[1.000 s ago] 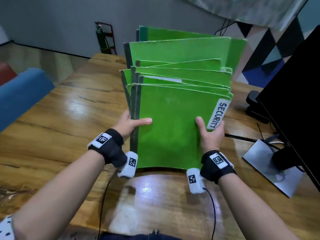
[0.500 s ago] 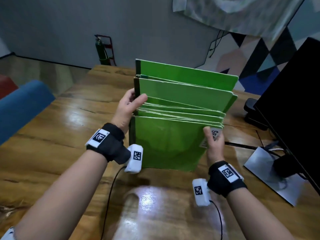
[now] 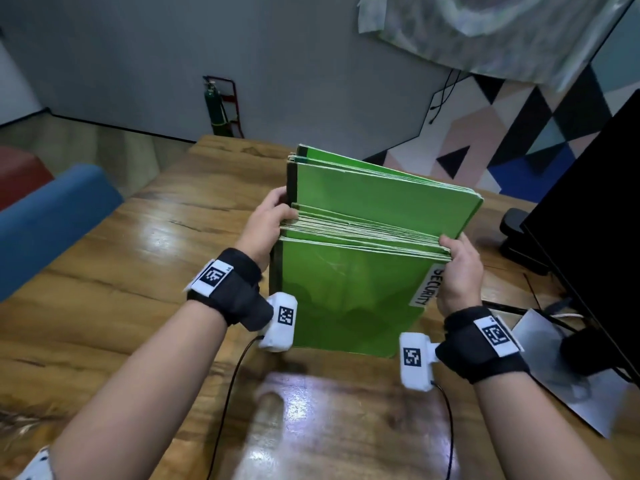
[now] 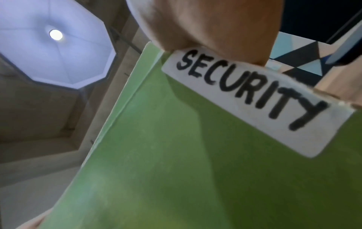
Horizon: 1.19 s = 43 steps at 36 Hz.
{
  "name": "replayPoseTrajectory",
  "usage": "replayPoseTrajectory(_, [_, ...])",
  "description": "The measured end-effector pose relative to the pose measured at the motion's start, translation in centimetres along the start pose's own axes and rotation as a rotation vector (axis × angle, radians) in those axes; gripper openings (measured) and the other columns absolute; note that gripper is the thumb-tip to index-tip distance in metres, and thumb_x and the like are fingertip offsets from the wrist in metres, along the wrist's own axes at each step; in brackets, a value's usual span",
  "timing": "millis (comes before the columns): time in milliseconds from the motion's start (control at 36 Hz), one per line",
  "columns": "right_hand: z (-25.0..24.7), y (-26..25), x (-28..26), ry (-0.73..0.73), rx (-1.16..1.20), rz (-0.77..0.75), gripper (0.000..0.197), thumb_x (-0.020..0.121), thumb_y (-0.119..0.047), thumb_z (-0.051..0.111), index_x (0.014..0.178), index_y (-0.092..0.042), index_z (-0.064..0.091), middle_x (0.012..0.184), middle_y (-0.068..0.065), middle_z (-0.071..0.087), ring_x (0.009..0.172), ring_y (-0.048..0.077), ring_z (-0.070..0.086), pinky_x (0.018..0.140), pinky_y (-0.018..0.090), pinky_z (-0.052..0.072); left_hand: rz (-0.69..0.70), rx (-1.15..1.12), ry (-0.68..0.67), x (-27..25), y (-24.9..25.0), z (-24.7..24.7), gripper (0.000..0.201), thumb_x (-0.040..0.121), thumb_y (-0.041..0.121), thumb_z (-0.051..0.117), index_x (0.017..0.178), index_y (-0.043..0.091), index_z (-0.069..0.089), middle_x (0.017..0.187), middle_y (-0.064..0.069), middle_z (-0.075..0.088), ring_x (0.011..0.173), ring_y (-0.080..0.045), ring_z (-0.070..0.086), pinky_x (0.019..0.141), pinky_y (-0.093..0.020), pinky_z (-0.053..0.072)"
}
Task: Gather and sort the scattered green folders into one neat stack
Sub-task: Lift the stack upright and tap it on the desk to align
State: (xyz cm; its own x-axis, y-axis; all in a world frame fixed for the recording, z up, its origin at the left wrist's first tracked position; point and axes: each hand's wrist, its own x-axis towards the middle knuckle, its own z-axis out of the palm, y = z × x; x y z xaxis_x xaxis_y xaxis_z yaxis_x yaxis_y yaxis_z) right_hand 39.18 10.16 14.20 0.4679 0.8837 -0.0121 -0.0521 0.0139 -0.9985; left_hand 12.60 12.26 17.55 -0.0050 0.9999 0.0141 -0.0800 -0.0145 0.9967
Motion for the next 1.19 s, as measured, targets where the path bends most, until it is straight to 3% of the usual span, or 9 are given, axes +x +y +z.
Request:
replayPoseTrajectory(139, [-0.1, -0.9, -1.4, -0.106, 0.086, 0.02, 0.029, 0.095, -0.026, 0.043, 0.114, -0.018, 0.064, 0.116, -0.005, 0.063, 0.117, 0.025, 0.054, 0.098, 0.04, 0.044, -0.013, -0.032, -0.004, 0.0, 0.4, 0.6, 0.022, 0.09, 0.011, 0.059, 0.112, 0.006, 0.055, 0.095, 0.0, 0.062, 0.082, -0.012, 0.057, 0.076, -0.026, 0.047])
replayPoseTrajectory(222, [-0.7, -0.8, -1.7, -0.169, 0.127, 0.046, 0.057, 0.084, -0.057, 0.051, 0.127, -0.02, 0.059, 0.129, 0.004, 0.06, 0.124, 0.029, 0.052, 0.105, 0.048, 0.038, -0.036, -0.024, 0.015, 0.1, 0.4, 0.6, 0.023, 0.091, 0.003, 0.054, 0.114, 0.005, 0.054, 0.098, -0.002, 0.062, 0.084, -0.015, 0.057, 0.082, -0.032, 0.046])
replayPoseTrajectory(361, [-0.8, -2.3, -1.6, -0.221, 0.218, 0.007, 0.05, 0.098, -0.047, 0.031, 0.12, -0.015, 0.063, 0.114, 0.006, 0.068, 0.103, 0.025, 0.064, 0.086, 0.035, 0.052, 0.003, 0.016, 0.074, 0.1, 0.1, 0.7, 0.028, 0.088, -0.006, 0.043, 0.109, 0.006, 0.055, 0.105, -0.008, 0.062, 0.084, -0.017, 0.054, 0.082, -0.033, 0.044])
replayPoseTrajectory(611, [-0.8, -1.1, -2.4, -0.196, 0.221, 0.077, 0.055, 0.099, -0.053, 0.022, 0.122, -0.021, 0.06, 0.123, 0.012, 0.064, 0.112, 0.029, 0.062, 0.09, 0.042, 0.053, -0.08, 0.001, 0.011, -0.1, 0.2, 0.6, 0.039, 0.094, 0.004, 0.028, 0.113, 0.018, 0.059, 0.118, -0.011, 0.063, 0.097, -0.025, 0.056, 0.084, -0.042, 0.045])
replayPoseTrajectory(722, [-1.5, -1.8, -1.6, -0.167, 0.053, 0.026, 0.086, 0.081, -0.08, 0.03, 0.146, -0.024, 0.035, 0.149, 0.004, 0.04, 0.135, 0.02, 0.041, 0.113, 0.047, 0.028, -0.108, -0.007, -0.053, -0.2, -0.1, 0.0, 0.04, 0.097, 0.006, 0.027, 0.118, 0.018, 0.058, 0.122, -0.014, 0.062, 0.096, -0.025, 0.057, 0.076, -0.039, 0.046])
replayPoseTrajectory(861, [-1.3, -7.6, -1.0, -0.051, -0.176, -0.54, 0.063, 0.09, -0.047, 0.033, 0.147, -0.022, 0.027, 0.148, -0.004, 0.036, 0.134, 0.008, 0.034, 0.11, 0.036, 0.027, -0.09, -0.012, -0.059, -0.2, 0.1, 0.2, 0.039, 0.097, 0.005, 0.026, 0.114, 0.018, 0.058, 0.124, -0.015, 0.061, 0.095, -0.025, 0.056, 0.073, -0.036, 0.046])
replayPoseTrajectory(944, [-0.9, -9.5, -1.3, -0.072, -0.748, -0.831, 0.058, 0.09, -0.05, 0.03, 0.144, -0.027, 0.033, 0.147, -0.007, 0.037, 0.135, 0.013, 0.032, 0.111, 0.047, 0.022, -0.088, 0.003, -0.04, -0.2, 0.2, 0.3, 0.037, 0.098, 0.008, 0.027, 0.12, 0.01, 0.057, 0.124, -0.017, 0.06, 0.1, -0.026, 0.057, 0.087, -0.045, 0.046])
replayPoseTrajectory(1028, [0.3, -8.6, -2.2, -0.192, -1.202, -0.837, 0.066, 0.089, -0.063, 0.02, 0.143, -0.029, 0.034, 0.145, -0.004, 0.041, 0.138, 0.021, 0.029, 0.11, 0.05, 0.023, -0.08, 0.019, -0.034, 0.0, 0.1, 0.4, 0.038, 0.098, 0.007, 0.027, 0.123, 0.009, 0.055, 0.123, -0.016, 0.06, 0.099, -0.025, 0.057, 0.081, -0.04, 0.048])
replayPoseTrajectory(1194, [2.7, -8.9, -3.3, -0.116, -1.298, -0.846, 0.07, 0.088, -0.066, 0.017, 0.141, -0.026, 0.041, 0.147, -0.005, 0.041, 0.142, 0.022, 0.024, 0.113, 0.058, 0.005, -0.083, 0.05, -0.005, 0.0, 0.0, 0.4, 0.038, 0.097, 0.009, 0.029, 0.123, 0.007, 0.056, 0.119, -0.015, 0.062, 0.1, -0.026, 0.057, 0.088, -0.046, 0.046])
